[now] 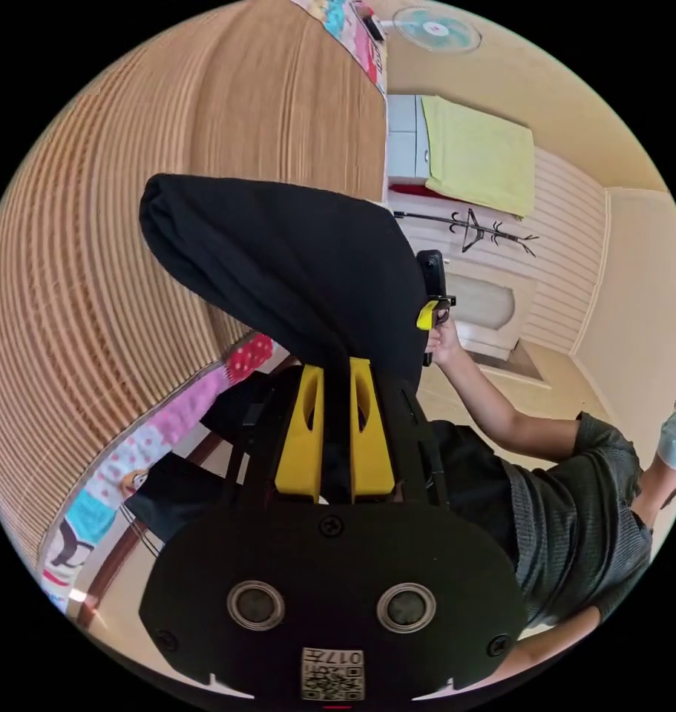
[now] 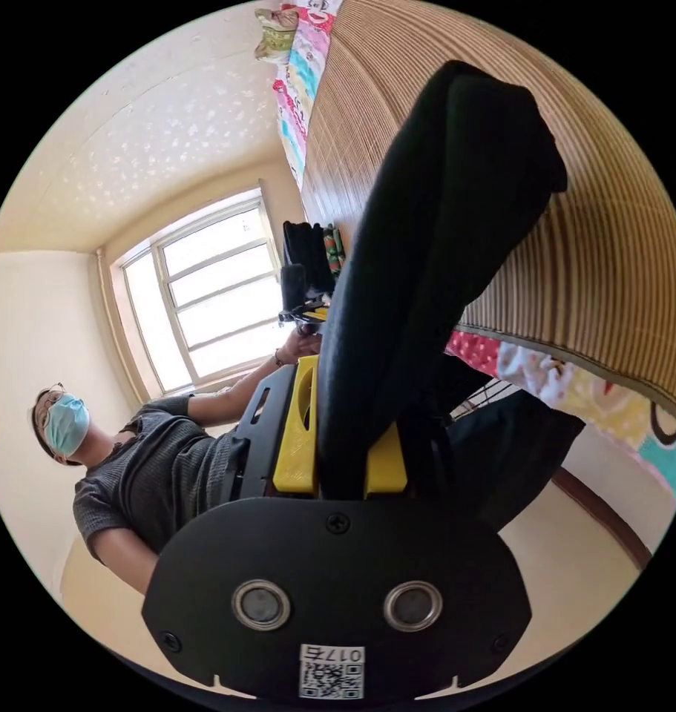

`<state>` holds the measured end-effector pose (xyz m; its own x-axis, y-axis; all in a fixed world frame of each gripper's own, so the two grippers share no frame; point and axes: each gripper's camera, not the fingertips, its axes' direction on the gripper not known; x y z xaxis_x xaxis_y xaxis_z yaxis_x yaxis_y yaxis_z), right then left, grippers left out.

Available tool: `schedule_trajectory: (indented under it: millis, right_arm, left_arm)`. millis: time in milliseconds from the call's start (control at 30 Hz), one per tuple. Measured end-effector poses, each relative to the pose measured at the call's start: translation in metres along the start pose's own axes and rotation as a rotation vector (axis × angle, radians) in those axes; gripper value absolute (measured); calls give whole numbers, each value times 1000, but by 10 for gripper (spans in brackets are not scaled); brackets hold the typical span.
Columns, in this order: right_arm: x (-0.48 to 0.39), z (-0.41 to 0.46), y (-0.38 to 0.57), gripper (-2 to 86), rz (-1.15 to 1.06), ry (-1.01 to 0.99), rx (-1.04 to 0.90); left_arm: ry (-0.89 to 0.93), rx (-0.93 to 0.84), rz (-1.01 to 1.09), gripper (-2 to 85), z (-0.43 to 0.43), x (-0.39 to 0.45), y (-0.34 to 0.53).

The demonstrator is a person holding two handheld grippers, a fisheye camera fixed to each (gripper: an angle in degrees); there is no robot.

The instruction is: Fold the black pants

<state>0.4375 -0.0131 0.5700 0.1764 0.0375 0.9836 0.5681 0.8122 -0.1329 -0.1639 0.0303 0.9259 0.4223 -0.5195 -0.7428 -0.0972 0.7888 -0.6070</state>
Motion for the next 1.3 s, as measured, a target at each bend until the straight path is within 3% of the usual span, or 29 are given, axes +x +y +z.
schedule_trajectory:
  millis: [167,367,467,533,600,667,733,833,967,1033,1100,1200,1300]
  right_arm:
    - [-45,-120,79,67,-60,105,123]
    - [-111,-274,166,70,-106,305,230]
    - [-126,-331,195,89,100,628,265]
    - [-126,-366,224,105,415,985,425]
    - [-123,-374,255,94,581,1128,613]
    - [-106,-366,285,45,613,1048,759]
    - [-57,-337,322,29,571,700,874]
    - [18,-273,367,13,520,261,1001]
    - [90,-186,424,7,587,-184,1200]
    - [119,-126,464,5,518,-517,1461]
    - [134,-77,489,4,513,-717,1643]
    - [144,-14,514,3,578,-838,1752]
    - [140,19,518,3,633,-801,1638]
  left_arm:
    - [11,-76,150,54,99,87,-101]
    - [46,20,261,56,198,197,-196]
    - [12,4,221,65,258,221,-227]
    - [-64,-110,231,79,299,226,-237]
    - [-171,-224,258,70,330,221,-232]
    - [-337,-292,237,69,340,189,-205]
    - [-433,-324,153,66,325,145,-176]
    - [-493,-308,-169,53,254,49,-109]
    - [-484,-11,-618,51,103,-21,32]
    - [-482,136,-724,47,53,-18,92]
    - [-475,257,-784,29,22,-6,142]
    - [-461,416,-835,-3,11,20,201]
    - [-383,454,-846,-8,46,32,229]
